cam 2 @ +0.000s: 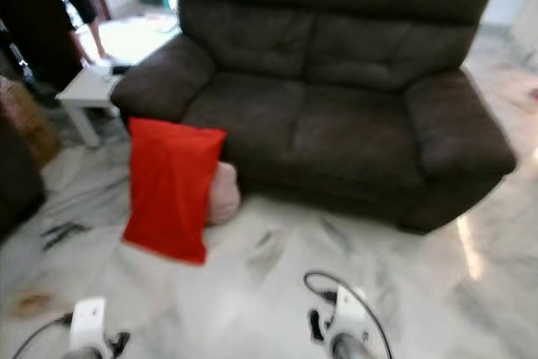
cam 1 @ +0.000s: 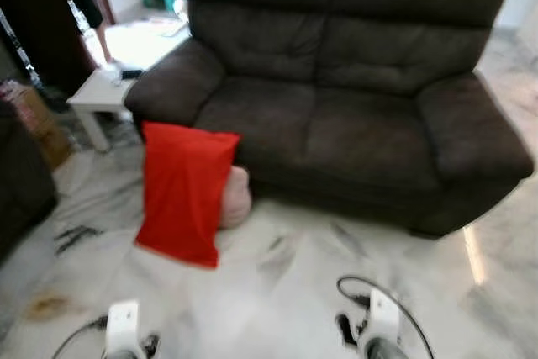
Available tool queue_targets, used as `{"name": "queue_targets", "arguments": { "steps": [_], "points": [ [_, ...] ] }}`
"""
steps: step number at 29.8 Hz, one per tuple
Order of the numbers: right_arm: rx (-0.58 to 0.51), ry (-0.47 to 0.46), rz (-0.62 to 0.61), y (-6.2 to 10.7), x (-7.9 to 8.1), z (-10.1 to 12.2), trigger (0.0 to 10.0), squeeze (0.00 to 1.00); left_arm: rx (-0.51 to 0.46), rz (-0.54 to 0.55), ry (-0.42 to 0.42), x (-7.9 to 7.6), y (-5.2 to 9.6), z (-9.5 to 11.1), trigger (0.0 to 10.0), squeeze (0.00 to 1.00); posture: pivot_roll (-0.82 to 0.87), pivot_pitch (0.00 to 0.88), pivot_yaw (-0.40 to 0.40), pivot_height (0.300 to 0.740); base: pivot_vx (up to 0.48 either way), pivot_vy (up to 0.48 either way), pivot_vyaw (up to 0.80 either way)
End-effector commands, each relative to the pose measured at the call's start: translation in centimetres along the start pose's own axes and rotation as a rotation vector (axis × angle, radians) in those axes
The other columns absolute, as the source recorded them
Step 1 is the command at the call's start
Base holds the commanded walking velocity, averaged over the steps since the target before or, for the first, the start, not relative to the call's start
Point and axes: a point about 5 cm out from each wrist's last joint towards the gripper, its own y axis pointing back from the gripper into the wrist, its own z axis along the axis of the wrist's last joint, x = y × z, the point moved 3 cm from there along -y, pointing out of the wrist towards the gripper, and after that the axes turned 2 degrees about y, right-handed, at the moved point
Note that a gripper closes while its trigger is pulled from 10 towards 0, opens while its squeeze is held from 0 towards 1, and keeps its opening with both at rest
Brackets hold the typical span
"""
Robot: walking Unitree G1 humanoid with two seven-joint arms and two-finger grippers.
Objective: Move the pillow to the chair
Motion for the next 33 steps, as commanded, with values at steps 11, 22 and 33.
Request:
{"name": "queue_targets", "arguments": {
  "steps": [11, 22, 33],
  "points": [
    [-0.009, -0.01, 0.009, -0.14, 0.57, 0.57, 10.0, 0.0, -0.019, 0.029, 0.007, 0.52, -0.01, 0.4, 10.0, 0.0, -0.01, 0.0, -0.041, 0.74, 0.0, 0.099, 0.12],
    [-0.015, -0.029, 0.011, -0.13, 0.61, 0.58, 10.0, 0.0, -0.006, 0.036, 0.007, 0.58, -0.01, 0.22, 10.0, 0.0, -0.01, 0.0, -0.039, 0.74, 0.0, 0.0, 0.0],
    [-0.014, -0.015, 0.028, -0.12, 0.76, 0.55, 10.0, 0.0, -0.004, 0.045, 0.009, 0.73, 0.0, 0.14, 10.0, 0.0, -0.01, 0.0, -0.04, 0.74, 0.11, 0.0, 0.4]
  ]
}}
